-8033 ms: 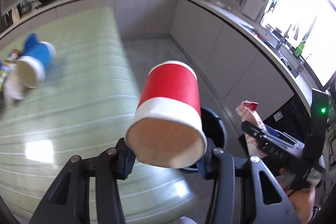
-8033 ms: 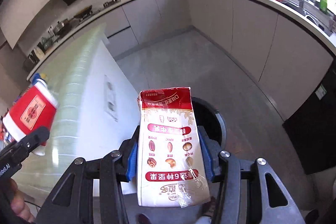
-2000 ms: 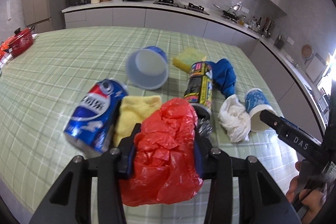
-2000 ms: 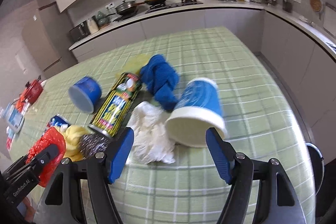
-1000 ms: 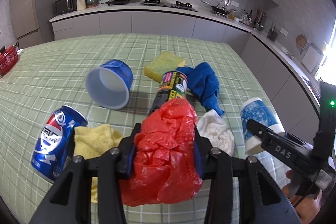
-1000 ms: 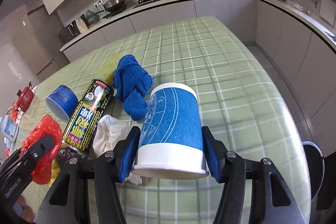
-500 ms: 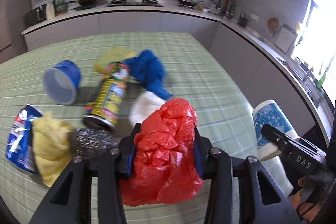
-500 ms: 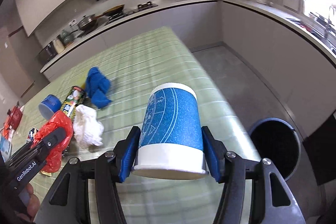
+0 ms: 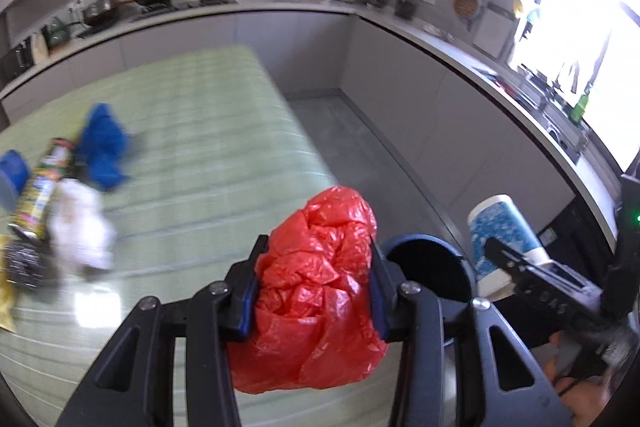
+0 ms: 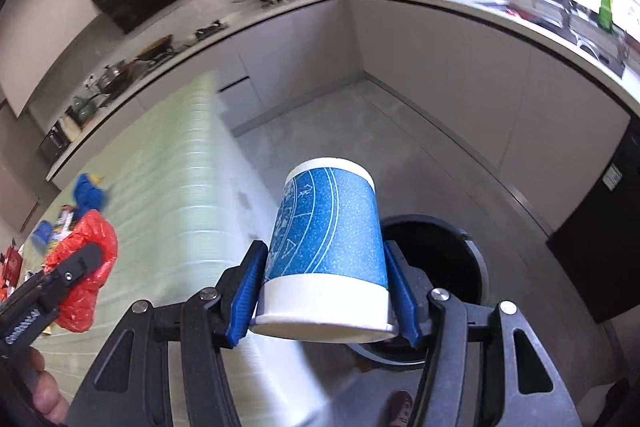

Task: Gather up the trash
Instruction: 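Carry bag and blue cup over the bin and open both tools, then return both tools to the island, then grasp the blue Pepsi can with the left tool, then grasp the crumpled white paper towel with the right tool, then carry the Pepsi can and paper towel over the black bin, then open both tools over the bin to drop can and towel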

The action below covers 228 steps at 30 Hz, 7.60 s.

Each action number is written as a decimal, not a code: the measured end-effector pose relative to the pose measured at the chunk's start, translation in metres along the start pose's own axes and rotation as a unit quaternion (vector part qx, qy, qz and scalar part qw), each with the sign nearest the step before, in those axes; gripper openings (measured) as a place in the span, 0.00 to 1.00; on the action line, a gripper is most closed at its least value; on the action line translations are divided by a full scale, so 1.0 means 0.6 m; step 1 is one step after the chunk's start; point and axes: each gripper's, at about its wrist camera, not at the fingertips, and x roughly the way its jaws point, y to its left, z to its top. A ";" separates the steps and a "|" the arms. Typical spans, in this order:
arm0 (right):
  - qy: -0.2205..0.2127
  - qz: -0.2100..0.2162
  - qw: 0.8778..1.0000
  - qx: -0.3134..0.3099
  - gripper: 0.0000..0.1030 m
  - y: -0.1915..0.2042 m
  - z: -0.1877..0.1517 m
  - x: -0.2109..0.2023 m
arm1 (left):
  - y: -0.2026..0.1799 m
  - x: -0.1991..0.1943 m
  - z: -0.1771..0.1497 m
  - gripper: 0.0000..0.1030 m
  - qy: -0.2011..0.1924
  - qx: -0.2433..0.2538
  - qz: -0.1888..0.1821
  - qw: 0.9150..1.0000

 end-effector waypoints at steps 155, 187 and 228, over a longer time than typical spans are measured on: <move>0.011 0.152 0.978 -0.146 0.28 0.534 -0.083 0.039 | 0.526 -0.211 -0.082 0.59 -0.046 -0.150 0.095 0.983; -0.033 0.062 0.997 -0.045 0.28 0.113 -0.040 -0.083 | 0.096 -0.075 -0.029 0.59 -0.019 0.002 -0.053 0.998; 0.135 0.064 0.989 -0.002 0.61 -0.265 0.015 0.229 | -0.236 0.237 -0.026 0.75 0.178 -0.012 0.018 0.984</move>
